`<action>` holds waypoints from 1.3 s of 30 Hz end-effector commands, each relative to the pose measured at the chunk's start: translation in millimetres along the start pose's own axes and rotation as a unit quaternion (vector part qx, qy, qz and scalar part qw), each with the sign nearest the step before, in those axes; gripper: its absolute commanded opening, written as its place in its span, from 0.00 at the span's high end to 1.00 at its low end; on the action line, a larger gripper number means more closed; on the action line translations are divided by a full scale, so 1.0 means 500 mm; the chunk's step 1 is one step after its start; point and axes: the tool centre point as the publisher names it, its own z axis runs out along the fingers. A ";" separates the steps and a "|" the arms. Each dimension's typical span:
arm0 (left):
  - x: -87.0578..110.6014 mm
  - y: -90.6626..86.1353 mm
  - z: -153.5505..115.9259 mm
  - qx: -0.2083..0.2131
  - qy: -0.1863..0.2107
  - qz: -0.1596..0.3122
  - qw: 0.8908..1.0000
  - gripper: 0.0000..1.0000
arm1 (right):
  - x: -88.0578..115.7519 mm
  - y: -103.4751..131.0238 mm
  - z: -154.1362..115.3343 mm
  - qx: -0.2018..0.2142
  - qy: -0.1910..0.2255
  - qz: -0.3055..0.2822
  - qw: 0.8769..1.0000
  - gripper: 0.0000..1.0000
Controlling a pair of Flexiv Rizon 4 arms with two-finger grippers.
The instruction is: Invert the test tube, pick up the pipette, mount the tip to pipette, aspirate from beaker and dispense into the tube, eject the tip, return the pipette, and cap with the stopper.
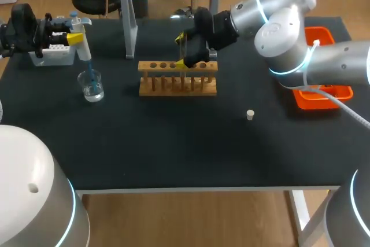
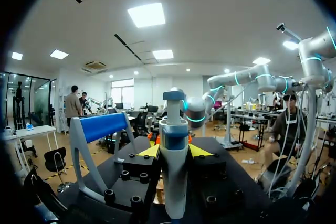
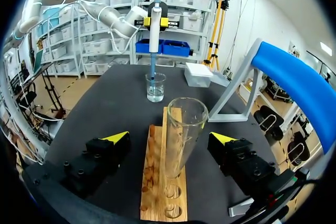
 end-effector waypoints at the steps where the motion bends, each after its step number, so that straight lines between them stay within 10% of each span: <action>1: -0.002 0.000 -0.002 0.000 0.002 0.000 1.000 1.00 | 0.000 0.001 -0.003 0.002 0.000 0.000 1.000 0.00; 39: 0.020 -0.120 0.018 -0.062 -0.004 0.027 0.998 1.00 | 0.000 0.001 -0.003 0.002 0.000 0.000 1.000 0.00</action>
